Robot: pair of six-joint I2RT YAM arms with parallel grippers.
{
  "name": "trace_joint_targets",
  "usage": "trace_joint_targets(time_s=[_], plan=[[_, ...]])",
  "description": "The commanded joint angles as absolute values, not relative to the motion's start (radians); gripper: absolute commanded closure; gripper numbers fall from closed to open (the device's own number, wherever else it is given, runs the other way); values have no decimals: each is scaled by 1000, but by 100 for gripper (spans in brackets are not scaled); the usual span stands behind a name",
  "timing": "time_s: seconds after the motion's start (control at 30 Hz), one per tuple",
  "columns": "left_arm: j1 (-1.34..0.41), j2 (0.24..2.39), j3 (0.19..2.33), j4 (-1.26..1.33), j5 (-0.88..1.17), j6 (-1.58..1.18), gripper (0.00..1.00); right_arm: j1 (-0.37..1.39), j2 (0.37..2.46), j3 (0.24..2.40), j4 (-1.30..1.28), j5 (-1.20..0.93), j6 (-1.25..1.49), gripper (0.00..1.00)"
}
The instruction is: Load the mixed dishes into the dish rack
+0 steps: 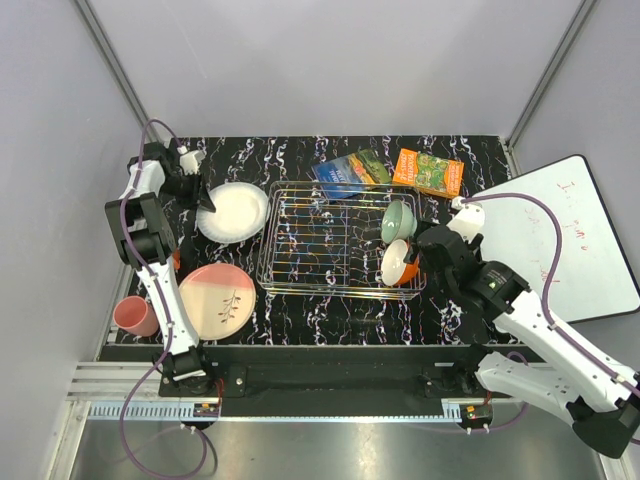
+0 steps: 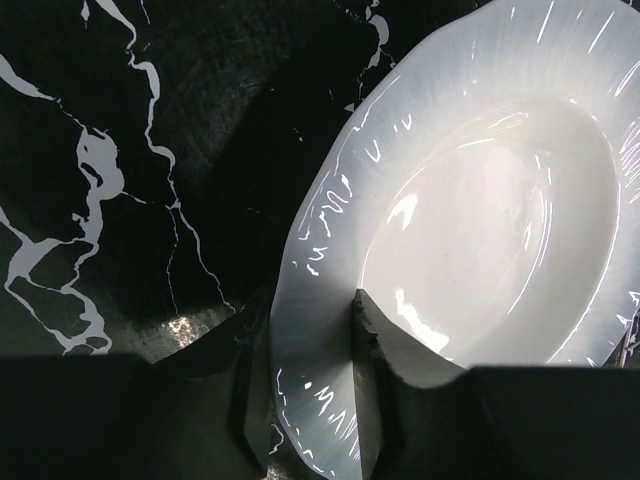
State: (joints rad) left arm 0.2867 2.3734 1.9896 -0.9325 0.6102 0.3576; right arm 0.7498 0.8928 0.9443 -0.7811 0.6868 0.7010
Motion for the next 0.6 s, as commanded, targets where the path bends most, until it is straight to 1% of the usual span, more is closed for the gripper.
trace_joint_targets(time_s=[0.0, 0.17, 0.27, 0.37, 0.57], plan=[[287, 2336, 1977, -943, 587, 408, 100, 750, 871, 936, -752, 687, 710, 17], [288, 2234, 1933, -965, 614, 413, 100, 749, 853, 928, -750, 684, 718, 17], [287, 2108, 1878, -982, 669, 428, 100, 750, 836, 920, -747, 681, 723, 19], [288, 2028, 1842, -986, 696, 428, 100, 749, 821, 914, -752, 680, 730, 20], [285, 1951, 1809, -996, 733, 410, 100, 750, 795, 910, -767, 676, 744, 21]])
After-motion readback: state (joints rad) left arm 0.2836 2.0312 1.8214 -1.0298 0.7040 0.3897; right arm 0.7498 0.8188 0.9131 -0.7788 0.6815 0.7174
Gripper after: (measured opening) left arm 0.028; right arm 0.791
